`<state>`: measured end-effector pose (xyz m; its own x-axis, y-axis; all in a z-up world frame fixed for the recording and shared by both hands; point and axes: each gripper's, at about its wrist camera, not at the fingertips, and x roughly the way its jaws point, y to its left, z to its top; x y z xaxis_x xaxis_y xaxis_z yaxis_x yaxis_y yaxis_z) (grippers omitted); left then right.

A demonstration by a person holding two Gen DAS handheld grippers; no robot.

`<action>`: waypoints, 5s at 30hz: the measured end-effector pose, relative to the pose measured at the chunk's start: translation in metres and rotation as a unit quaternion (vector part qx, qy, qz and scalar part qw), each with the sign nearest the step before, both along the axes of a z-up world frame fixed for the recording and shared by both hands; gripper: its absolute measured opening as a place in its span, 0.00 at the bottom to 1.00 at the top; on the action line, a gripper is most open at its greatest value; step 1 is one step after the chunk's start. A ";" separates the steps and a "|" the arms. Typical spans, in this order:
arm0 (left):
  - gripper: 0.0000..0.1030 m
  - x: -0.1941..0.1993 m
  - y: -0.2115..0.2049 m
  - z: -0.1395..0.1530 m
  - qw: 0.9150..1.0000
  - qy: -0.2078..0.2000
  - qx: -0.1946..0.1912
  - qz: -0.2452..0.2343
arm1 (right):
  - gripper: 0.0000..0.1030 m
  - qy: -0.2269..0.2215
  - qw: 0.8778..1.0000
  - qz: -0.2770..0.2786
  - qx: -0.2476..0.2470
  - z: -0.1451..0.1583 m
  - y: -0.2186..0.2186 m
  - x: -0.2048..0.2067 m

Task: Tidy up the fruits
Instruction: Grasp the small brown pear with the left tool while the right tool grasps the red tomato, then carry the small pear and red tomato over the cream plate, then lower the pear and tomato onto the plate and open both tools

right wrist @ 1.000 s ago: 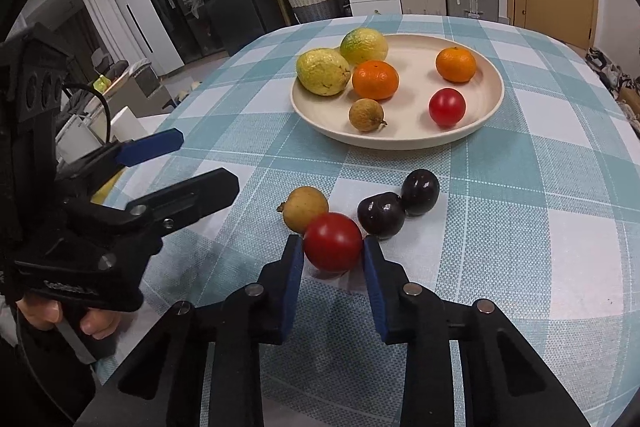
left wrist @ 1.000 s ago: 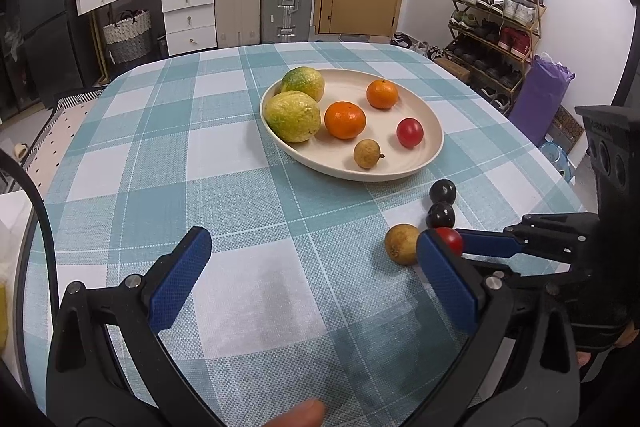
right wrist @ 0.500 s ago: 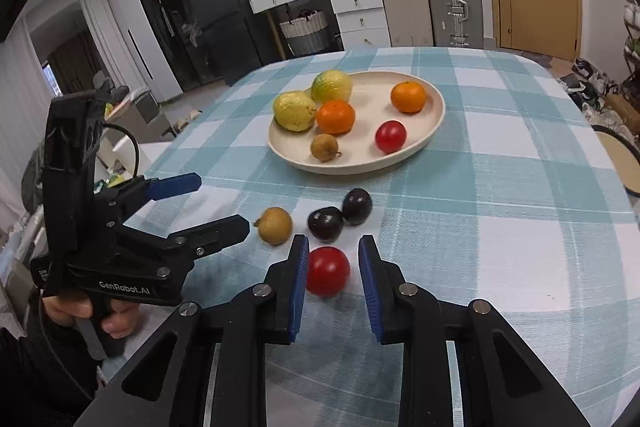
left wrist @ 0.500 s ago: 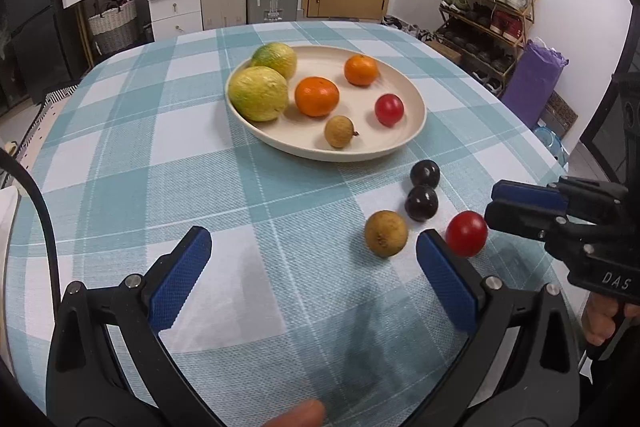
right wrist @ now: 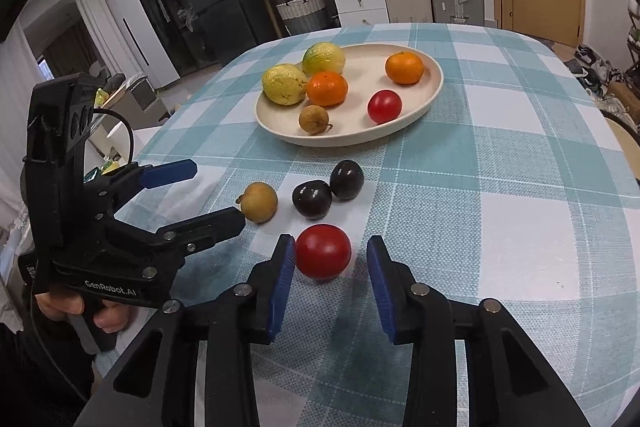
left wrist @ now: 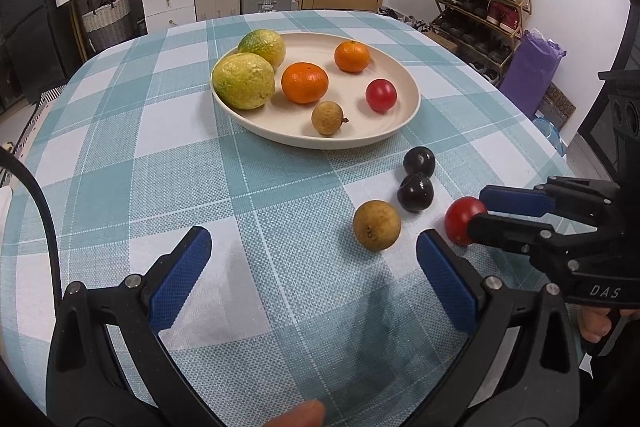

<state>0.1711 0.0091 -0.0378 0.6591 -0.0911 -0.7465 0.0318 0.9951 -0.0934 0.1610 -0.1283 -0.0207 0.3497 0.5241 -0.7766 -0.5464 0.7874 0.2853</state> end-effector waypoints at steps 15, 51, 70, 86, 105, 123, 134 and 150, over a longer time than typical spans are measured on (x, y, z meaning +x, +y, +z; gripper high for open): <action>0.97 0.001 -0.006 0.001 1.000 -0.002 0.003 -0.004 | 0.31 -0.015 1.000 0.007 -0.015 0.002 0.009 -0.005; 0.24 -0.006 -0.015 0.021 0.997 -0.046 -0.020 -0.055 | 0.31 -0.041 0.998 -0.032 0.019 0.019 -0.017 0.003; 0.24 0.007 0.003 0.047 0.995 -0.090 -0.031 -0.020 | 0.31 -0.061 0.996 -0.049 0.034 0.035 -0.018 0.030; 0.24 0.051 0.010 0.046 0.995 -0.091 -0.034 -0.016 | 0.31 -0.068 0.996 -0.053 0.032 0.048 0.000 0.058; 0.24 0.074 0.012 0.037 0.996 -0.081 -0.033 -0.015 | 0.31 -0.051 0.997 -0.051 0.020 0.030 0.019 0.082; 0.24 0.078 0.006 0.027 0.997 -0.068 -0.025 -0.018 | 0.33 -0.055 0.997 -0.047 0.014 0.025 0.021 0.079; 0.82 0.048 0.016 0.036 0.996 -0.092 -0.019 0.007 | 0.65 -0.063 0.996 -0.056 0.004 0.023 0.003 0.059; 0.99 -0.010 -0.014 0.044 0.996 -0.093 0.005 -0.002 | 1.00 -0.089 0.993 -0.078 -0.001 0.035 -0.025 0.021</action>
